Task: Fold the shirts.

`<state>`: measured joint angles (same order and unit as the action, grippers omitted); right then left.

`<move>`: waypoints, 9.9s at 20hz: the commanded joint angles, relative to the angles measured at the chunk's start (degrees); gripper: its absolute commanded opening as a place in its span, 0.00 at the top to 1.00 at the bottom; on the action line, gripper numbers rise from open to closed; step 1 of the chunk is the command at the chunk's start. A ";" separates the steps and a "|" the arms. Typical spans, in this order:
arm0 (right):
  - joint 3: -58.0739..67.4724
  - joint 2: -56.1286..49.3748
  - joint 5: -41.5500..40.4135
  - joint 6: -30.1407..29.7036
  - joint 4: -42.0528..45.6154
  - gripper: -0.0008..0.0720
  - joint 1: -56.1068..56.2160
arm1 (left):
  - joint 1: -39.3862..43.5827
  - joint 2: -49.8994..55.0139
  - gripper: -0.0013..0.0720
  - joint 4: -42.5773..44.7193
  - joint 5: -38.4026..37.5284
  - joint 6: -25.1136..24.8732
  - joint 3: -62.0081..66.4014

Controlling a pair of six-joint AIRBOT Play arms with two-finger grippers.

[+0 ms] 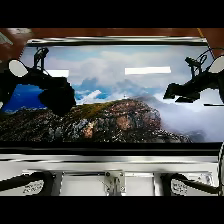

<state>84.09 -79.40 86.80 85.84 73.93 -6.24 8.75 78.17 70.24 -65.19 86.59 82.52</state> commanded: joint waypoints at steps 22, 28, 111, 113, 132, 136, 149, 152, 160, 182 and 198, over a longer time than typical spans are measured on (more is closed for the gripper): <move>-3.74 7.34 8.44 -2.71 12.57 0.03 -0.09 | -2.34 -2.80 0.02 1.99 -5.95 6.69 -7.41; -13.68 7.34 0.48 -2.78 0.48 0.03 -0.02 | -15.63 2.27 0.02 -1.51 -5.09 6.64 -15.21; 2.14 -12.98 -29.00 14.03 1.66 0.06 16.04 | -3.72 -11.17 0.02 -14.97 24.72 4.90 -42.80; 3.76 -10.38 -22.77 7.34 6.40 0.06 14.01 | -10.08 -11.21 0.02 -12.76 11.89 -0.15 -36.83; -21.38 0.81 -9.27 -0.85 -15.52 0.06 -6.60 | -25.64 -20.17 0.02 -32.85 17.35 -11.10 -66.03; -21.38 0.81 -11.52 -1.16 -15.39 0.06 -3.08 | -20.35 -18.12 0.14 -34.45 25.79 -8.33 -66.03; -36.85 0.74 -25.97 -1.77 -18.88 0.06 0.39 | -20.22 -27.91 0.93 -37.70 23.15 -13.05 -60.48; -37.20 -0.48 -29.90 -2.62 -21.97 0.06 0.50 | -20.22 -31.26 0.93 -37.73 23.12 -13.97 -58.93; -35.34 -4.42 -42.27 -2.21 -21.14 0.76 12.15 | -20.22 -32.35 0.93 -37.70 21.00 -14.58 -54.93; 25.88 38.07 -36.50 -7.45 -1.38 0.89 1.64 | -28.48 -37.81 0.93 -31.01 1.92 -13.33 25.20; 26.12 -4.50 -2.21 -1.07 0.87 0.89 2.93 | -27.32 -17.40 0.93 -15.19 -2.73 -13.40 -14.29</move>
<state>110.15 -72.31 85.23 82.96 75.61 -4.14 -19.20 52.49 54.35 -74.81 75.00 73.54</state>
